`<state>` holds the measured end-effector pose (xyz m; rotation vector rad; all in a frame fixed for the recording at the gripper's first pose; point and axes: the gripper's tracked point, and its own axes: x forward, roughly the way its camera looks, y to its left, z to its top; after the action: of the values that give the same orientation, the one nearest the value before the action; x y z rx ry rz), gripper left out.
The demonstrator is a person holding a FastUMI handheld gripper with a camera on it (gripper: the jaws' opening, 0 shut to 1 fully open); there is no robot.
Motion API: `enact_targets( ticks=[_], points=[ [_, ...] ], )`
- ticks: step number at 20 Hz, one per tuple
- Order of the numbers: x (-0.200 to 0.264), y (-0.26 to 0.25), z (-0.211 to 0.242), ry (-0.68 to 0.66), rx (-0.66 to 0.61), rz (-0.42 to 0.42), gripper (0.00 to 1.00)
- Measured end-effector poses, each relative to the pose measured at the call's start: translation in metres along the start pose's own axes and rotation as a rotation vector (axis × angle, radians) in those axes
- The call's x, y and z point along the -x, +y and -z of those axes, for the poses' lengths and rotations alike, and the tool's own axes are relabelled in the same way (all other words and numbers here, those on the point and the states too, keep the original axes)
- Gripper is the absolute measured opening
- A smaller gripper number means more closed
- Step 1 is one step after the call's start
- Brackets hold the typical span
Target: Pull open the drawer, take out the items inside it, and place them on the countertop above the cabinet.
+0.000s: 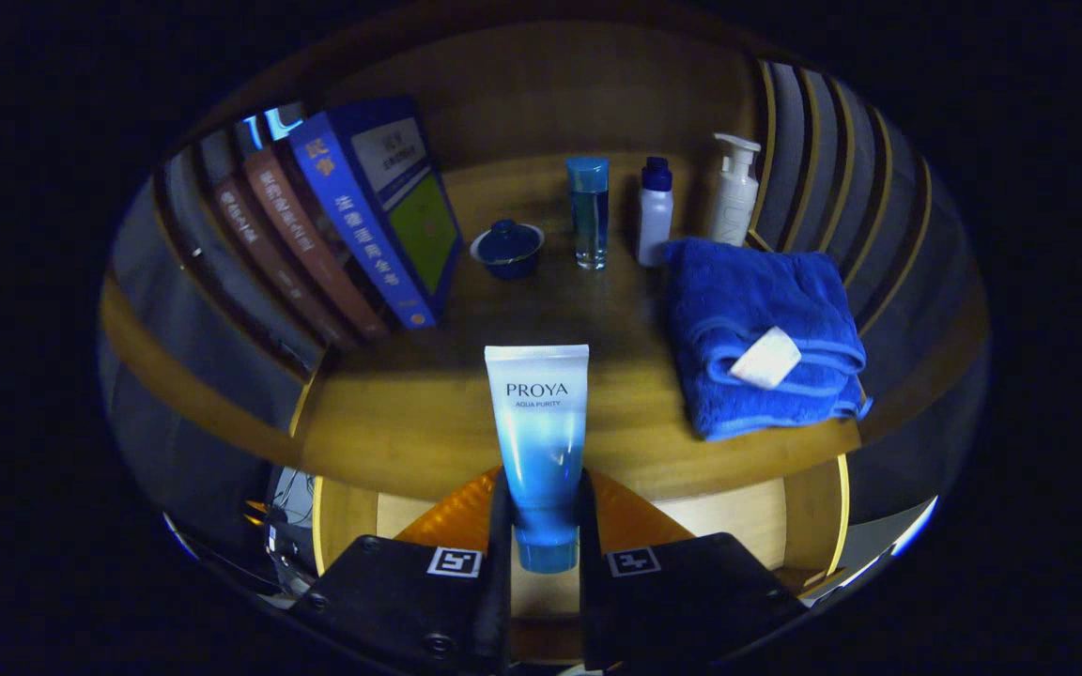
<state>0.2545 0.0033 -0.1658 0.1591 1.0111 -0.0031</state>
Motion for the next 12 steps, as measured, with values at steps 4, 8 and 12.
enact_targets(
  ticks=[4, 8, 12],
  points=[
    [-0.033, -0.003, -0.016, 0.030, 0.031, 0.041, 0.34],
    [-0.064, -0.010, -0.017, 0.079, 0.029, 0.073, 0.34],
    [-0.075, -0.006, -0.021, 0.076, 0.011, 0.039, 0.46]
  ],
)
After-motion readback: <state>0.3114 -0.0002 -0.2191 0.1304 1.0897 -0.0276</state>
